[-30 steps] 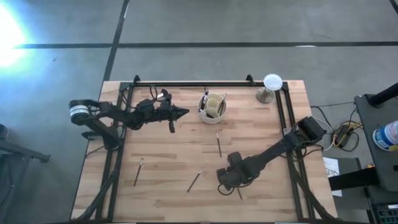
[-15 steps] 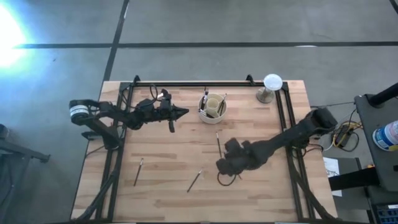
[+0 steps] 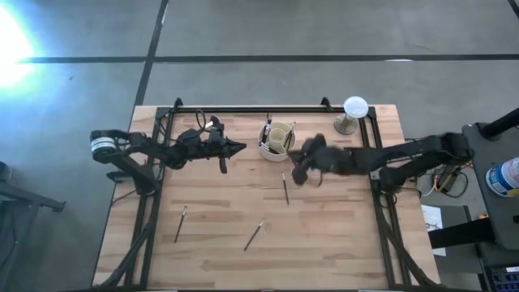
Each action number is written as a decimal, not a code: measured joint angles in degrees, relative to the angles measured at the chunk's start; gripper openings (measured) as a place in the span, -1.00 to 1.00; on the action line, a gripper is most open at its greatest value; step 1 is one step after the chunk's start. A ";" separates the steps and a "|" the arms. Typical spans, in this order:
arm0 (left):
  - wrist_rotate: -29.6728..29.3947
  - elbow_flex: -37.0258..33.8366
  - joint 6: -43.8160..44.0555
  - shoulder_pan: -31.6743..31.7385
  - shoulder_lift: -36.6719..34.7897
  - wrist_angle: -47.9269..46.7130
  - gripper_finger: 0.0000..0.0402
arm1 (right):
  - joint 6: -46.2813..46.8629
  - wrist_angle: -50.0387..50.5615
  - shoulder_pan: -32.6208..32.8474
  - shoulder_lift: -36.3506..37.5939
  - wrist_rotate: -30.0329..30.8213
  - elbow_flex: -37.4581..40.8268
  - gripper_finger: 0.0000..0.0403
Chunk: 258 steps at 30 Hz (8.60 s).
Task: Put items in baskets/containers
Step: Put the black silver foundation brush into the pen organizer, then put the black silver highlighter brush into the pen organizer
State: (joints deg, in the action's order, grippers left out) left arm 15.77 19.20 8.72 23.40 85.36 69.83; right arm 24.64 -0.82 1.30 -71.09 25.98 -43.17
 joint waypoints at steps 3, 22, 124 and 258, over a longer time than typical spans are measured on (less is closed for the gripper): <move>0.06 -0.04 0.72 -0.09 0.00 -0.05 -1.00 | -8.62 -13.56 -8.05 2.33 -7.50 5.31 -0.87; -0.22 0.07 1.51 -0.50 0.00 0.04 -1.00 | -12.87 -52.68 -28.22 -7.79 -22.18 15.51 -0.87; -12.26 35.41 -11.90 32.27 12.59 -95.14 -0.77 | -22.27 -25.74 -25.90 3.09 -24.89 18.66 -0.71; -32.24 17.01 16.67 -8.63 16.90 -29.34 -0.54 | -23.17 -25.07 -25.90 3.06 -24.91 18.88 -0.71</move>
State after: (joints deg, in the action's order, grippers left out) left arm -16.47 36.21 25.38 14.76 102.26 40.48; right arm 1.48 -25.89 -24.60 -68.03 1.06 -24.29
